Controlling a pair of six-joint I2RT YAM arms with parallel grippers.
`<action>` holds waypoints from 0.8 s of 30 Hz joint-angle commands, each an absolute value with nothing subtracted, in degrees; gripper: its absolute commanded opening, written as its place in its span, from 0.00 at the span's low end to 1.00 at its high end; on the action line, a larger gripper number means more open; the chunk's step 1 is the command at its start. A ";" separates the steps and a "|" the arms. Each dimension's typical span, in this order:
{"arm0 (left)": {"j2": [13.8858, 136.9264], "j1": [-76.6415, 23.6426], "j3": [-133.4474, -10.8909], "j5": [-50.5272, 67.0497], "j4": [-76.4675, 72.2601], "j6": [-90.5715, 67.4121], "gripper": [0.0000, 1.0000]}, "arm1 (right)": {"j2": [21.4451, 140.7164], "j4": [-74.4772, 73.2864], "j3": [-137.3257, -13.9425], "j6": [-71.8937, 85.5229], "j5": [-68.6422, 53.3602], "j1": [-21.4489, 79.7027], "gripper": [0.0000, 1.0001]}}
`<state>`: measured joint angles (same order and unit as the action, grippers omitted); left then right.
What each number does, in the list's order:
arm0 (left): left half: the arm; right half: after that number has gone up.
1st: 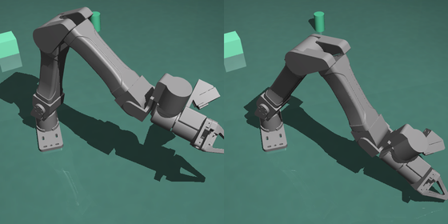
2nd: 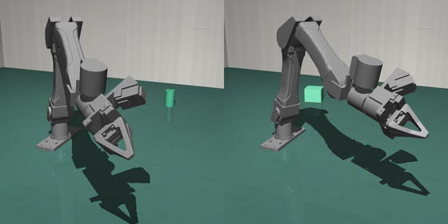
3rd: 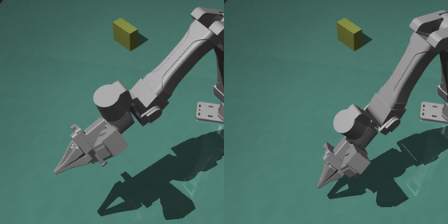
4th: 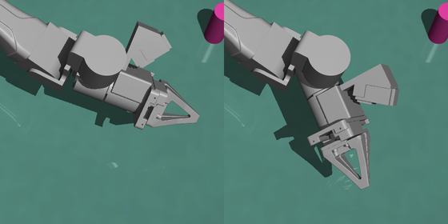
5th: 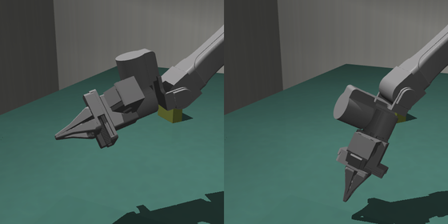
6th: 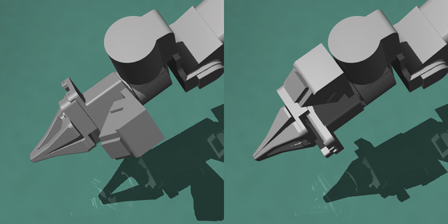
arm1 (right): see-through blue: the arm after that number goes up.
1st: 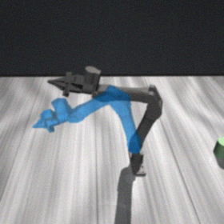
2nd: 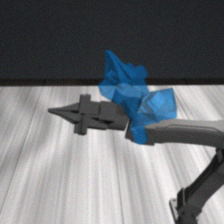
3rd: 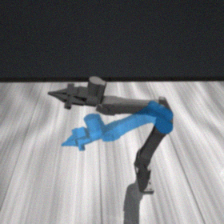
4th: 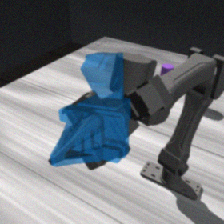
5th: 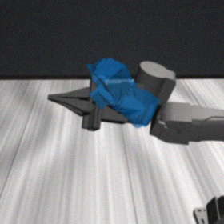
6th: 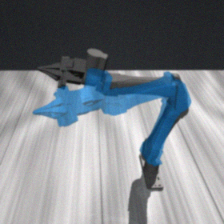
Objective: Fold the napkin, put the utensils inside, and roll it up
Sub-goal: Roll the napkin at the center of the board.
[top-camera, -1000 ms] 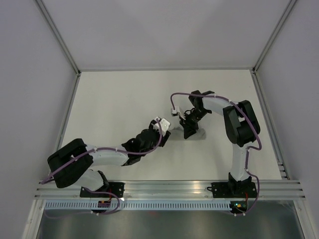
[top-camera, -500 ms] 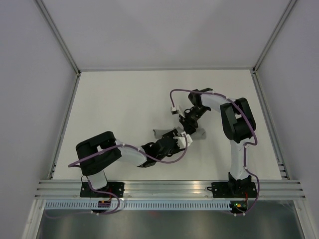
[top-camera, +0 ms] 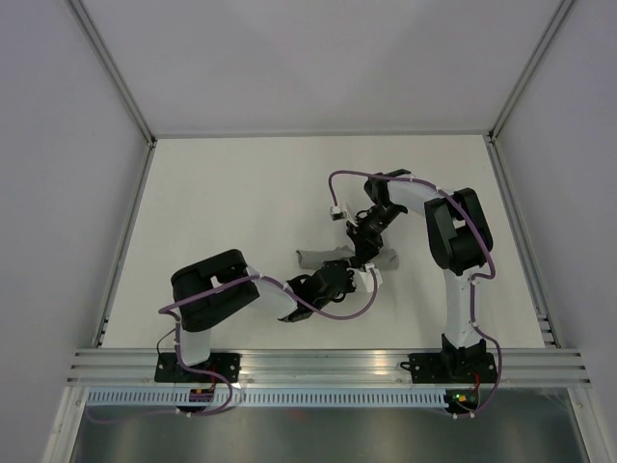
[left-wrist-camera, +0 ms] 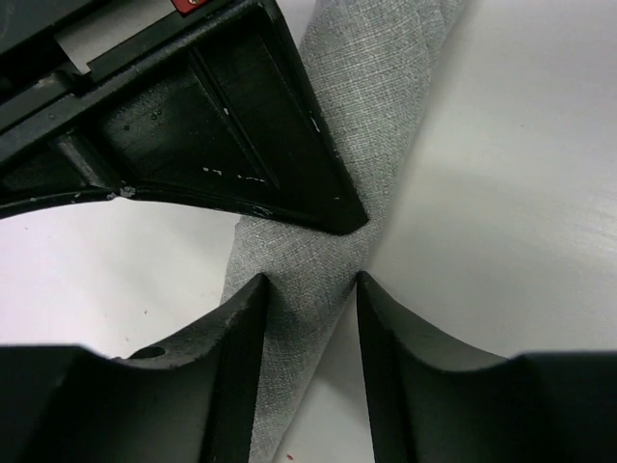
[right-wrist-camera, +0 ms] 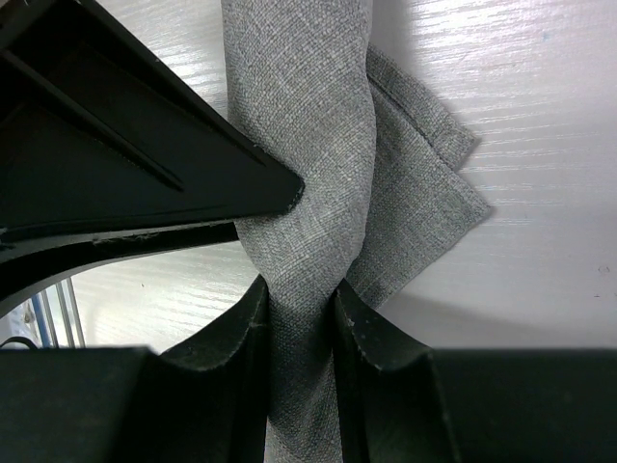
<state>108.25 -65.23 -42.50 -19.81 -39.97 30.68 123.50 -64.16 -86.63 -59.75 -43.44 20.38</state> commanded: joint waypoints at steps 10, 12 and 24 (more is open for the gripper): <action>108.46 -65.48 -45.26 -15.12 -29.63 29.10 0.27 | 123.14 -58.63 -85.52 -59.42 -37.88 19.78 0.54; 108.19 -65.39 -45.70 -13.72 -26.99 27.35 0.26 | 120.86 -57.23 -85.34 -58.10 -38.58 19.34 0.61; 107.49 -61.44 -50.01 -2.73 -14.51 15.03 0.26 | 108.90 -44.67 -82.53 -45.63 -46.05 11.43 0.73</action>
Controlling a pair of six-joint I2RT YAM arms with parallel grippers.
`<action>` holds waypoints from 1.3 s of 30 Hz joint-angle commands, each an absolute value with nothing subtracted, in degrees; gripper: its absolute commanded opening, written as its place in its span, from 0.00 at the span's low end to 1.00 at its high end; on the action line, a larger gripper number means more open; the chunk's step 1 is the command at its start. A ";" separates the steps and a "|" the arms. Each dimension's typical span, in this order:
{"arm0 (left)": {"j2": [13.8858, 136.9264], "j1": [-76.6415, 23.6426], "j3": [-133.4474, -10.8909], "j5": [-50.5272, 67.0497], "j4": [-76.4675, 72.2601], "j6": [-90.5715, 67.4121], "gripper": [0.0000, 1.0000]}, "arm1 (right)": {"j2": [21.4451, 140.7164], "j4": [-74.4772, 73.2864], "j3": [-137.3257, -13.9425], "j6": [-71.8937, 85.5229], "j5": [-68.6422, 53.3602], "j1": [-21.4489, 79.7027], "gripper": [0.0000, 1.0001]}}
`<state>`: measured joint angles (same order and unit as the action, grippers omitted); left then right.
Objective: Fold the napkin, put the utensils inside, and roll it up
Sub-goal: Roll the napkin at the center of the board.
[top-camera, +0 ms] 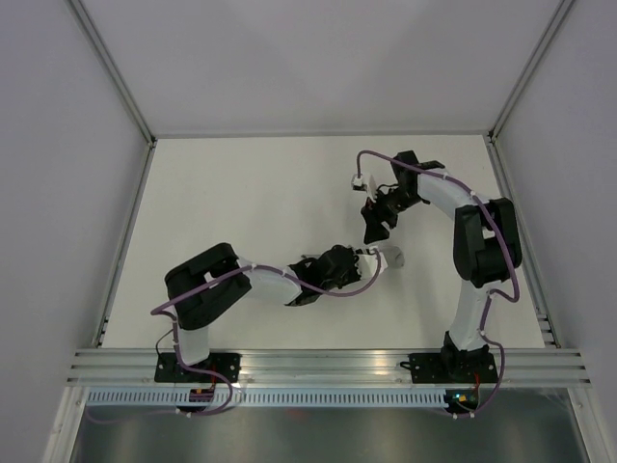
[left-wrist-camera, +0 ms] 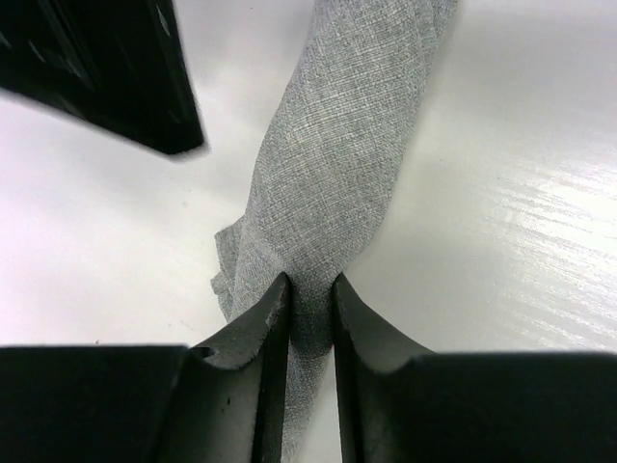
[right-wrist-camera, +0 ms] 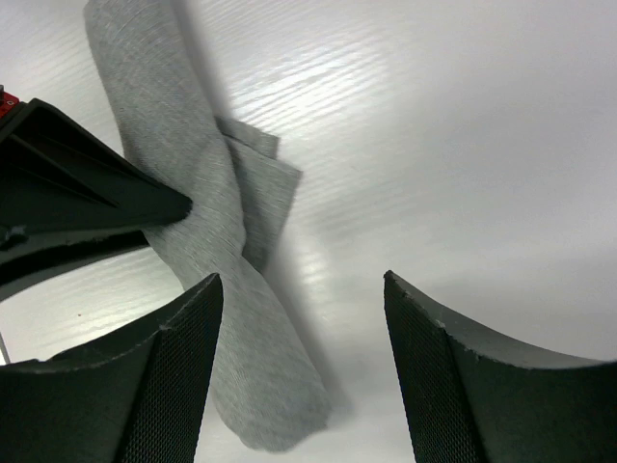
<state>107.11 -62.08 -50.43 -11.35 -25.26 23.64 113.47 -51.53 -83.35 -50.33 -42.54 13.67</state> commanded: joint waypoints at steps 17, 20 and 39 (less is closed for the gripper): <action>110.12 -52.03 -56.07 17.04 -0.89 4.58 0.28 | 85.10 -29.90 -57.32 -52.02 -52.56 0.44 0.68; 111.35 -50.10 -57.74 20.03 1.48 3.43 0.28 | 78.94 -24.03 -50.64 -53.00 -49.58 0.70 0.72; 116.89 -46.14 -64.42 29.79 9.05 1.14 0.30 | 74.08 -4.13 -34.28 -54.75 -27.77 21.27 0.79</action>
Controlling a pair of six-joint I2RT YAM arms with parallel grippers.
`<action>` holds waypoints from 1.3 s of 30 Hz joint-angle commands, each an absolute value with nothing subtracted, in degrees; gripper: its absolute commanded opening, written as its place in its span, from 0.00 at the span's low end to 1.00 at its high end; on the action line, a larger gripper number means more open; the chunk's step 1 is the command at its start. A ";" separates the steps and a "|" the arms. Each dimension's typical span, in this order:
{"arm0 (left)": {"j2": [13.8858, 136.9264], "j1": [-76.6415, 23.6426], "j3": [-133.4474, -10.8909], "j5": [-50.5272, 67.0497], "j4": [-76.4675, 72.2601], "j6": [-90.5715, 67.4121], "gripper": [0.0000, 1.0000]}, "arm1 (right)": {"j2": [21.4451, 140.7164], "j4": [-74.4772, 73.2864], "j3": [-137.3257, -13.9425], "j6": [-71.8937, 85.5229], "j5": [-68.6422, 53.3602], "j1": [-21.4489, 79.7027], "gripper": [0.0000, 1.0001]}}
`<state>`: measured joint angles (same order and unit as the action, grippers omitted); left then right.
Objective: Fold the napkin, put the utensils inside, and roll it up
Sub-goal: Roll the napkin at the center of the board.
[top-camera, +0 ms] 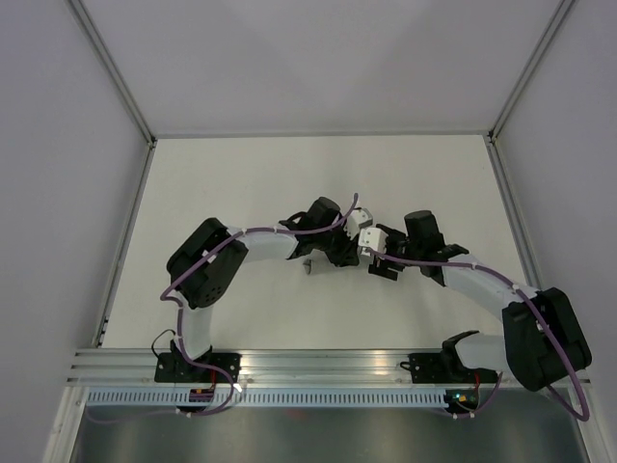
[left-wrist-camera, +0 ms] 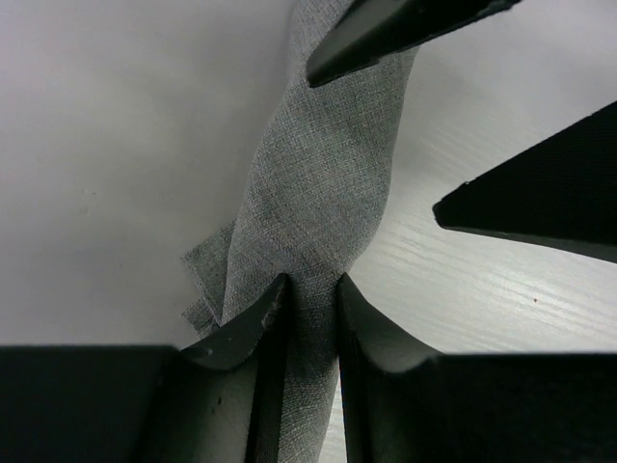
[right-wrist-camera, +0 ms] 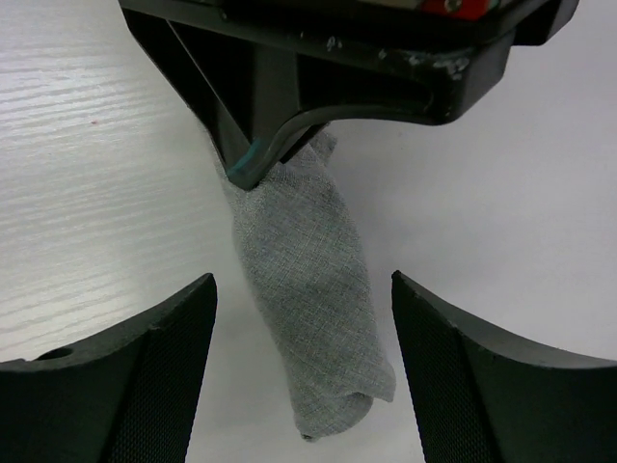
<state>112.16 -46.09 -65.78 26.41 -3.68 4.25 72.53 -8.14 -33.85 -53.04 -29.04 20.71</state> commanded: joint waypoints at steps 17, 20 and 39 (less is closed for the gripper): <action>121.64 -43.24 -70.83 37.44 14.50 2.02 0.31 | 82.09 -5.27 -36.39 -59.15 -23.56 25.58 0.76; 122.69 -42.89 -72.15 39.37 15.81 1.93 0.33 | 83.23 -4.92 -36.39 -59.33 -22.77 25.58 0.72; 111.72 -34.81 -66.37 32.28 0.64 -12.11 0.50 | 87.71 -15.10 -41.04 -61.34 -24.61 25.58 0.25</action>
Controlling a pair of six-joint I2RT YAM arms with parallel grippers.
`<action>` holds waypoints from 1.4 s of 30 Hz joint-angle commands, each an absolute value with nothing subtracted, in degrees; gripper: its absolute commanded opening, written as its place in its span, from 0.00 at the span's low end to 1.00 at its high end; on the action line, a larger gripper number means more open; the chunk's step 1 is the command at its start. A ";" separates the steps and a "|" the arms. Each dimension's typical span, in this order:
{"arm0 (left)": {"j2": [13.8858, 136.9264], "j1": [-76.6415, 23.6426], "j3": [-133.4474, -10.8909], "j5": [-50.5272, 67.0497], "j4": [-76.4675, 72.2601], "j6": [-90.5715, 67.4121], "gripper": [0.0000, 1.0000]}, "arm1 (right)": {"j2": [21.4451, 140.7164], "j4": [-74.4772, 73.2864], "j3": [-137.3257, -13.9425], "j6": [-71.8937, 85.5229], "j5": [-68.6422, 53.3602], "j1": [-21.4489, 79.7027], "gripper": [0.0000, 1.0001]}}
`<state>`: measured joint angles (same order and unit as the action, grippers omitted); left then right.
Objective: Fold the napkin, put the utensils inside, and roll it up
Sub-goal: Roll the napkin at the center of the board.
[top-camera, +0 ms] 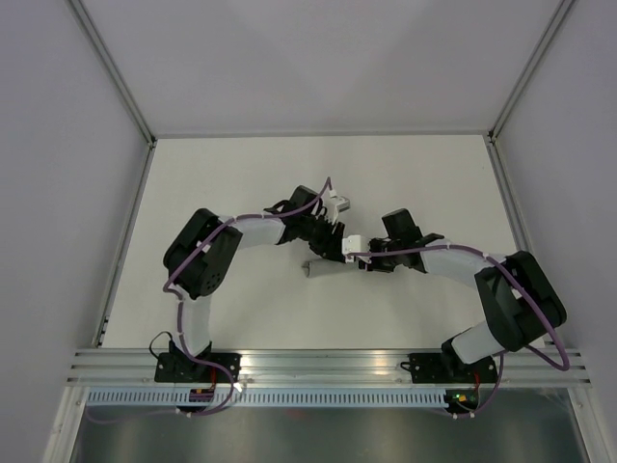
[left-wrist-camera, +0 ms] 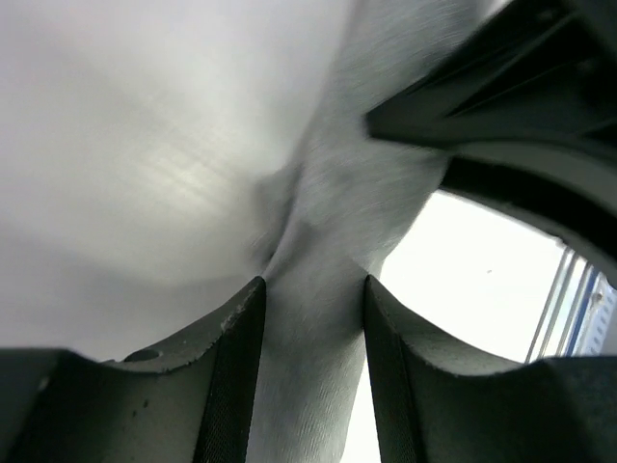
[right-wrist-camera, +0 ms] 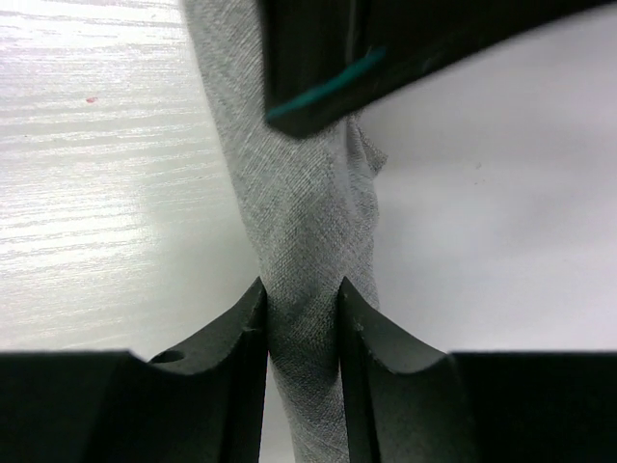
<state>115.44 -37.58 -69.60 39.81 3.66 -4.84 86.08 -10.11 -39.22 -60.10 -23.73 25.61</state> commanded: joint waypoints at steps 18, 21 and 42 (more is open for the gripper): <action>84.83 -31.64 -34.50 3.27 -37.75 -16.43 0.52 | 98.08 -31.88 -53.60 -65.21 -28.56 24.52 0.21; 81.22 -33.21 -30.07 0.27 -46.49 -15.57 0.54 | 100.72 -34.97 -56.77 -66.00 -29.18 23.82 0.21; 91.84 -58.53 -32.86 -9.76 -47.64 27.68 0.66 | 113.11 -48.78 -72.15 -68.64 -30.41 22.06 0.20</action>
<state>89.67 -57.14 -29.02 -10.50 -48.18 18.72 109.16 -46.19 -71.61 -66.41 -31.44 22.35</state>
